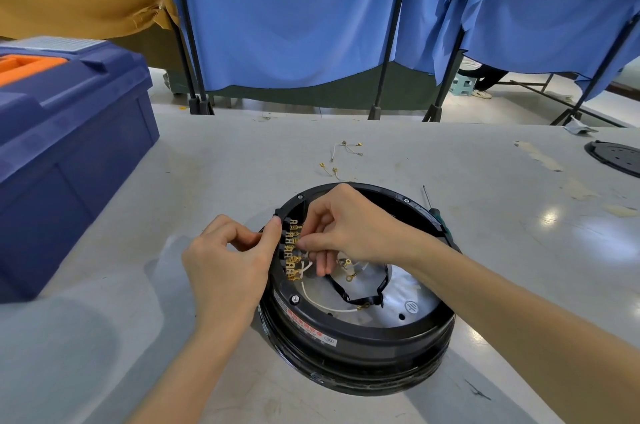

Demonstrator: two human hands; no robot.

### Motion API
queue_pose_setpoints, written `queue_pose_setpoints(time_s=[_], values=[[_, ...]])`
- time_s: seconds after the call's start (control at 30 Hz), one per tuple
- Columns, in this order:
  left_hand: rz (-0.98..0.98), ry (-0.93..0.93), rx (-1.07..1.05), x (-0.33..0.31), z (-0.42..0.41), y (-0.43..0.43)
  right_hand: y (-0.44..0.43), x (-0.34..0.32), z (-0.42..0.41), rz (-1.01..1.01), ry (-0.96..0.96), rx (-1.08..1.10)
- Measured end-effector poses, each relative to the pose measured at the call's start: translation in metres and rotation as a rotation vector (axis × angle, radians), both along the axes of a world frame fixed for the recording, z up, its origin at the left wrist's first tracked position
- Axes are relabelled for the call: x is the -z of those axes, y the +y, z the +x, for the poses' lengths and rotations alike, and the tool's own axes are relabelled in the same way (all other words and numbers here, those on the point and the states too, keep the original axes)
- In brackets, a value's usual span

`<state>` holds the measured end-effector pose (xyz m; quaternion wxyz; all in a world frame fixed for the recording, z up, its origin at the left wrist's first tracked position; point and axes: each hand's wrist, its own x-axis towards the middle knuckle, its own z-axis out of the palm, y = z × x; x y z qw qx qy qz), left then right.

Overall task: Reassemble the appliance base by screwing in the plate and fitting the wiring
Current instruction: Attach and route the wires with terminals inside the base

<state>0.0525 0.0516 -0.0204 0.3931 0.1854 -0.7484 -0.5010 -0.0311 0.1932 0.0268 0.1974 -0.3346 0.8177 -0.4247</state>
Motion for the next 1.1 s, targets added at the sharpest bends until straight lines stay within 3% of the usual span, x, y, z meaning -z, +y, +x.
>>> queue_pose_setpoints(time_s=[0.3,1.1], values=[[-0.023,0.035,0.016,-0.001,0.000,0.002,-0.008,-0.003,0.005,-0.023,-0.196,0.098],[-0.012,0.036,0.086,0.000,-0.001,-0.002,-0.019,-0.007,0.017,0.053,-0.122,0.188]])
